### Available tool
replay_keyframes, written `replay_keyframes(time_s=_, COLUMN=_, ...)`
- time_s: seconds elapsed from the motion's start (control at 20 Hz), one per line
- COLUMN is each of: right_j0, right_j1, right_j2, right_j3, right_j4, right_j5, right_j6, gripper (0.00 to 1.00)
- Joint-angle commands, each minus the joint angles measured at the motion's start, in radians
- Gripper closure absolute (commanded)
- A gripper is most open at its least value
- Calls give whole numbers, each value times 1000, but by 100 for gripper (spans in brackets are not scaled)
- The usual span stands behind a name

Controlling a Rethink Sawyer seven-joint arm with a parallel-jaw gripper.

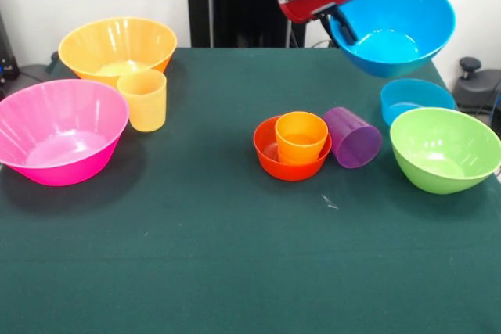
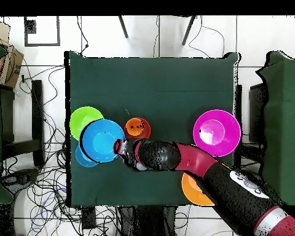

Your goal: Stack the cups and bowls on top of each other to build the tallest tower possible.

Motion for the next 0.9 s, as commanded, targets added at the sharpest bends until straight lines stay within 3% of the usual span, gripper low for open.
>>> replay_keyframes(time_s=0.05, right_j0=66, right_j1=-40, right_j2=-71, right_j3=-120, right_j4=2, right_j5=163, right_j6=35, gripper=100)
replay_keyframes(time_s=0.55, right_j0=62, right_j1=-60, right_j2=-112, right_j3=-176, right_j4=-119, right_j5=196, right_j6=-53, gripper=100)
replay_keyframes(time_s=0.75, right_j0=20, right_j1=-31, right_j2=-98, right_j3=-160, right_j4=-137, right_j5=168, right_j6=-74, gripper=100)
replay_keyframes(time_s=0.9, right_j0=-3, right_j1=-19, right_j2=-91, right_j3=-162, right_j4=-193, right_j5=131, right_j6=-110, gripper=100)
